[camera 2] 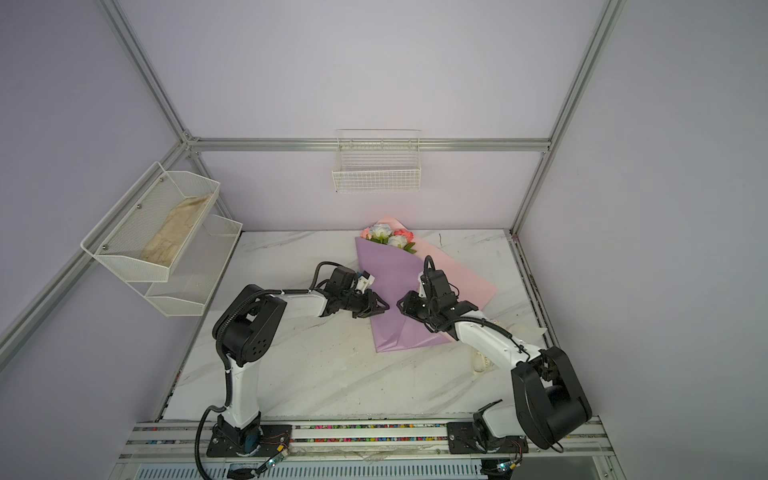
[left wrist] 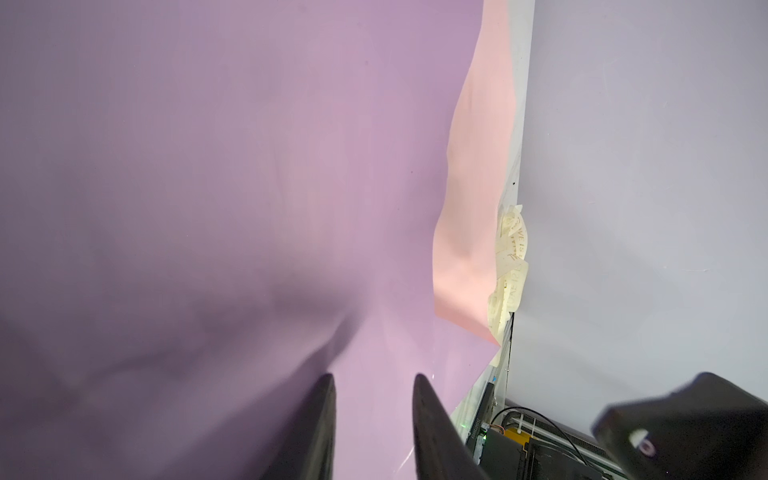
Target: Tie the bouquet of fake flowers
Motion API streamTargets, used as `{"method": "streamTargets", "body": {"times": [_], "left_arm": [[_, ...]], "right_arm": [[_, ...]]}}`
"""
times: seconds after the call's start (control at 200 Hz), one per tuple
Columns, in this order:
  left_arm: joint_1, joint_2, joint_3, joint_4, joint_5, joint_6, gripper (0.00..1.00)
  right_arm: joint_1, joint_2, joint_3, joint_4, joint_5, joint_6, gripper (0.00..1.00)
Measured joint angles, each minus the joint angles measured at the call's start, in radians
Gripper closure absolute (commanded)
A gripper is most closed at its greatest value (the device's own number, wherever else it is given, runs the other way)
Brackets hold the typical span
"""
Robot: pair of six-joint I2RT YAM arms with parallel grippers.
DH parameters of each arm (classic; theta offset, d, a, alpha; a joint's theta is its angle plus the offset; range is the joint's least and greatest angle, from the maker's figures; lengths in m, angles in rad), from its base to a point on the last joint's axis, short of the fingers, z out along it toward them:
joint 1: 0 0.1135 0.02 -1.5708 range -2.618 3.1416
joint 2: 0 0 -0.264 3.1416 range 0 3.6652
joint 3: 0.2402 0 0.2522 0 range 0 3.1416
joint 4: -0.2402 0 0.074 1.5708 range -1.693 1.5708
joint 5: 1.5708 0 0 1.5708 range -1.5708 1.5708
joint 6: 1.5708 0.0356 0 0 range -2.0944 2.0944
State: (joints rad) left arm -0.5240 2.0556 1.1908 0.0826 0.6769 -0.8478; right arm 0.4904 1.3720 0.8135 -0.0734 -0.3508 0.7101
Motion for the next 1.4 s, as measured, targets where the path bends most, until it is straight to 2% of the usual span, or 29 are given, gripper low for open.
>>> {"method": "streamTargets", "body": {"times": [0.155,0.28,0.58,0.81,0.91,1.17,1.4], "left_arm": [[-0.001,0.0,0.0,-0.003,-0.002,0.003,0.69],[-0.002,0.0,0.0,-0.006,-0.004,0.003,0.7],[-0.006,0.0,0.0,-0.02,-0.004,0.007,0.69],[-0.001,-0.009,0.048,-0.14,-0.002,0.11,0.63],[0.027,-0.023,0.086,-0.182,0.005,0.157,0.64],[0.169,-0.013,0.174,-0.214,0.04,0.232,0.64],[0.181,0.084,0.292,-0.211,0.082,0.262,0.65]], "right_arm": [[0.109,0.073,-0.012,0.031,-0.034,0.016,0.96],[0.167,0.152,-0.024,0.052,-0.057,0.026,0.98],[0.171,0.241,-0.092,0.09,-0.06,0.033,1.0],[0.17,0.243,-0.124,0.153,-0.073,0.032,1.0],[0.17,0.245,-0.13,0.167,-0.074,0.032,1.0],[0.171,0.241,-0.137,0.171,-0.069,0.034,1.0],[0.171,0.23,-0.146,0.164,-0.063,0.038,1.0]]}}
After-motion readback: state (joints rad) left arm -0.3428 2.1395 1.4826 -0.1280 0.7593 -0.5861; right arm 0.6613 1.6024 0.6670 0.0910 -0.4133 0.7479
